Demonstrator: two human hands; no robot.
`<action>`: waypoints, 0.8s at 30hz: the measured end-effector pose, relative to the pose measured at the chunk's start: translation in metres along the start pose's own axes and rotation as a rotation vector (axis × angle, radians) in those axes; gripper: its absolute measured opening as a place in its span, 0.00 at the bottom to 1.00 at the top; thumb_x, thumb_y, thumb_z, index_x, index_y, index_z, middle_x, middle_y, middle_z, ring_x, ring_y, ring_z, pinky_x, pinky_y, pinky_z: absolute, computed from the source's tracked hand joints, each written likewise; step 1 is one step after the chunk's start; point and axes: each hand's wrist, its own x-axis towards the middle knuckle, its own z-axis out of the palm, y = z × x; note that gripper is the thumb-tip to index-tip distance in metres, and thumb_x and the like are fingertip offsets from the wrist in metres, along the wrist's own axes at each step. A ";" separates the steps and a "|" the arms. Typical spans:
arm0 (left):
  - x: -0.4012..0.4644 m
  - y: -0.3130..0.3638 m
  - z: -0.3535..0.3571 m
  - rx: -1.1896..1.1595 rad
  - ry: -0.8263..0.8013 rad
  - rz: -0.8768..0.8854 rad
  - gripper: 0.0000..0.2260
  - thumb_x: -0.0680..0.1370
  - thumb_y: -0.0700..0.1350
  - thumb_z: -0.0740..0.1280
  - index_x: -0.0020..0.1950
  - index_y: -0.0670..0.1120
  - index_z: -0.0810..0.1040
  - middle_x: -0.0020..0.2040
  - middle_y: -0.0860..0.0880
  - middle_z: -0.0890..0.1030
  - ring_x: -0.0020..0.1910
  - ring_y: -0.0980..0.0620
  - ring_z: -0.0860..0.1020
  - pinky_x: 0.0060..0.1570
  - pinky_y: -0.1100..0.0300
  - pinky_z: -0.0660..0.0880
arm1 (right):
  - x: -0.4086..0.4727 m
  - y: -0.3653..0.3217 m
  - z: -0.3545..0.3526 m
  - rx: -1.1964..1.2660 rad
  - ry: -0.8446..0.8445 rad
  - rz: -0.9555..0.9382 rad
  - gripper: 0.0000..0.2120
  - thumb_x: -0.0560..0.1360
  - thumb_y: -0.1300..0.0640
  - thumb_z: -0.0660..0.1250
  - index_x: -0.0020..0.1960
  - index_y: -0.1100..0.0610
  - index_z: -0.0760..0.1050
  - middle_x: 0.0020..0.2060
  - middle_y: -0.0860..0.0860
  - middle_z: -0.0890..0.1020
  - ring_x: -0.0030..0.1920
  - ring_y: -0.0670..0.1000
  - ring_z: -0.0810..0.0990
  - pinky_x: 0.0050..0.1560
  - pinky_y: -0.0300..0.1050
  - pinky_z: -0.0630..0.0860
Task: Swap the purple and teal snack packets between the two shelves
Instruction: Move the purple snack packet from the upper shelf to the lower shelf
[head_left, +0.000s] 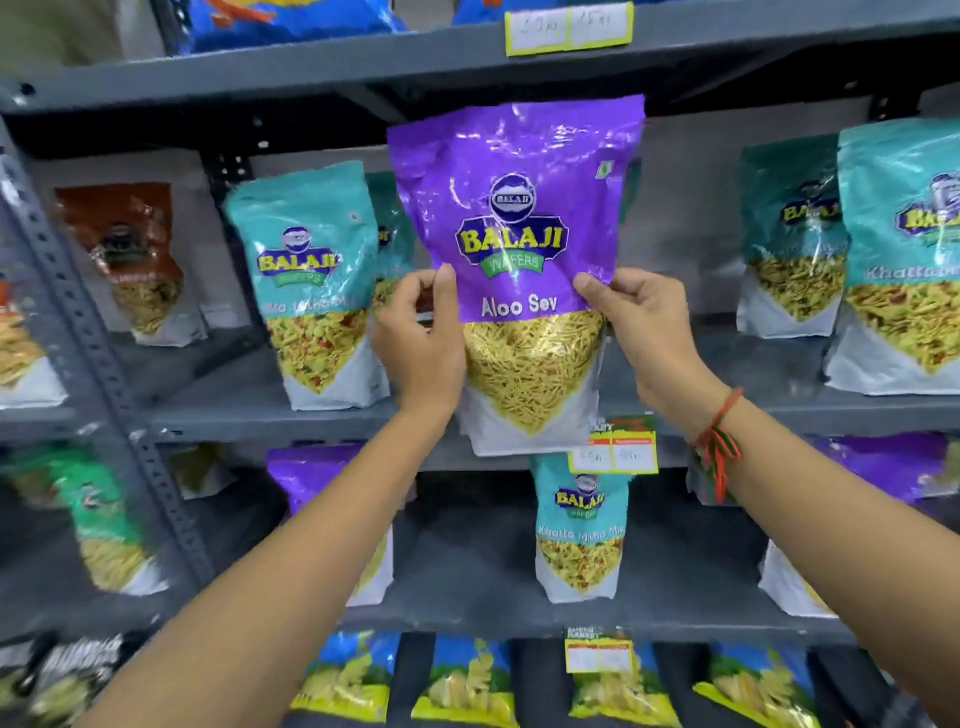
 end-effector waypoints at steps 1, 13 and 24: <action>-0.007 0.001 -0.018 -0.008 0.005 0.000 0.09 0.78 0.45 0.65 0.37 0.48 0.76 0.27 0.57 0.73 0.29 0.63 0.71 0.35 0.67 0.67 | -0.014 0.000 0.006 0.019 -0.039 0.030 0.04 0.75 0.61 0.71 0.45 0.56 0.84 0.31 0.43 0.86 0.36 0.44 0.82 0.42 0.37 0.80; -0.165 -0.111 -0.167 0.339 -0.110 -0.310 0.14 0.73 0.56 0.65 0.37 0.47 0.81 0.30 0.54 0.79 0.32 0.63 0.76 0.35 0.66 0.70 | -0.166 0.146 0.028 -0.219 -0.454 0.468 0.08 0.72 0.56 0.75 0.34 0.56 0.83 0.24 0.42 0.81 0.26 0.37 0.72 0.31 0.35 0.68; -0.173 -0.249 -0.107 0.673 -0.215 -0.537 0.11 0.76 0.51 0.69 0.45 0.45 0.85 0.37 0.43 0.85 0.38 0.42 0.81 0.37 0.58 0.65 | -0.122 0.284 0.053 -0.642 -0.227 0.530 0.21 0.72 0.52 0.74 0.25 0.57 0.70 0.25 0.58 0.78 0.31 0.55 0.75 0.34 0.47 0.63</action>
